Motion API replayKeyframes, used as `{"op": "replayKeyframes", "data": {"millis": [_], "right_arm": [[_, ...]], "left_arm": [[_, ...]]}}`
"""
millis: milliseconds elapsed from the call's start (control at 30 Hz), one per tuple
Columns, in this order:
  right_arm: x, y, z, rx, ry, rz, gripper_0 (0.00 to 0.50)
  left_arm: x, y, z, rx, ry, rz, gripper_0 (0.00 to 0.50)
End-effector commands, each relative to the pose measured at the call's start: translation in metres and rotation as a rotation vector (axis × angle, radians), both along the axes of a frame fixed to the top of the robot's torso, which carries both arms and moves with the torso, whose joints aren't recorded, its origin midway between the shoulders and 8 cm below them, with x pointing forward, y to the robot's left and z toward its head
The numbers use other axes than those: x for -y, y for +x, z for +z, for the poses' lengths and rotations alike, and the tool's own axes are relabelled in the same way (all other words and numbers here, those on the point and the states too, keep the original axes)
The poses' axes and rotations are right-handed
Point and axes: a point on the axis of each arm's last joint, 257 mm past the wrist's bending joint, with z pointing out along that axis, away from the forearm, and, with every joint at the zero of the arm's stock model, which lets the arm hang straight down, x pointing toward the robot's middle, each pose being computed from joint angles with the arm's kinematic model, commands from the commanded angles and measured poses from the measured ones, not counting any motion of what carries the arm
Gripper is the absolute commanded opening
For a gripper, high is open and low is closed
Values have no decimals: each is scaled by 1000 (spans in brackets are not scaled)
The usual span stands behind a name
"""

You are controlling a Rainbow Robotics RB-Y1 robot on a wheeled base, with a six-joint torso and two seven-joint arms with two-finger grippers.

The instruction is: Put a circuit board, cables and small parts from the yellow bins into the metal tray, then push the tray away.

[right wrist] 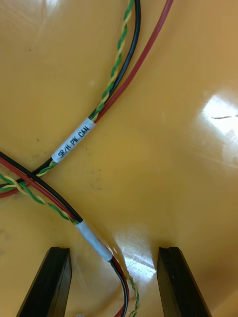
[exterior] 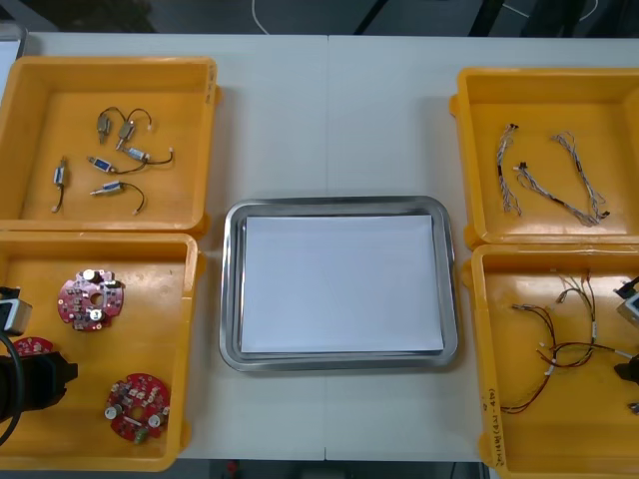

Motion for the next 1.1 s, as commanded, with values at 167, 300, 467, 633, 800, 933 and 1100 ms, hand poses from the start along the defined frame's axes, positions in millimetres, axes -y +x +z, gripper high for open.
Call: {"op": "replayKeyframes", "data": {"millis": [167, 300, 467, 633, 800, 933, 1100], "right_arm": [[6, 0, -2, -15, -44, 40, 500], [2, 0, -5, -14, -36, 41, 500], [-1, 1, -9, -15, -28, 39, 500], [0, 1, -11, -17, -26, 35, 427], [-1, 1, -12, -17, -23, 33, 0], [-2, 2, -11, -13, -16, 31, 0], [-3, 10, -4, 8, -19, 38, 0]], "left_arm": [[4, 6, 1, 13, -3, 4, 0], [4, 6, 1, 13, -6, 4, 0], [3, 8, 5, 20, -9, 9, 0], [2, 13, 15, 29, -4, 8, 0], [-2, 14, 33, 11, 21, 6, 0], [-2, 13, 53, -4, 43, -1, 0], [8, 16, 78, -11, 74, -34, 0]]}}
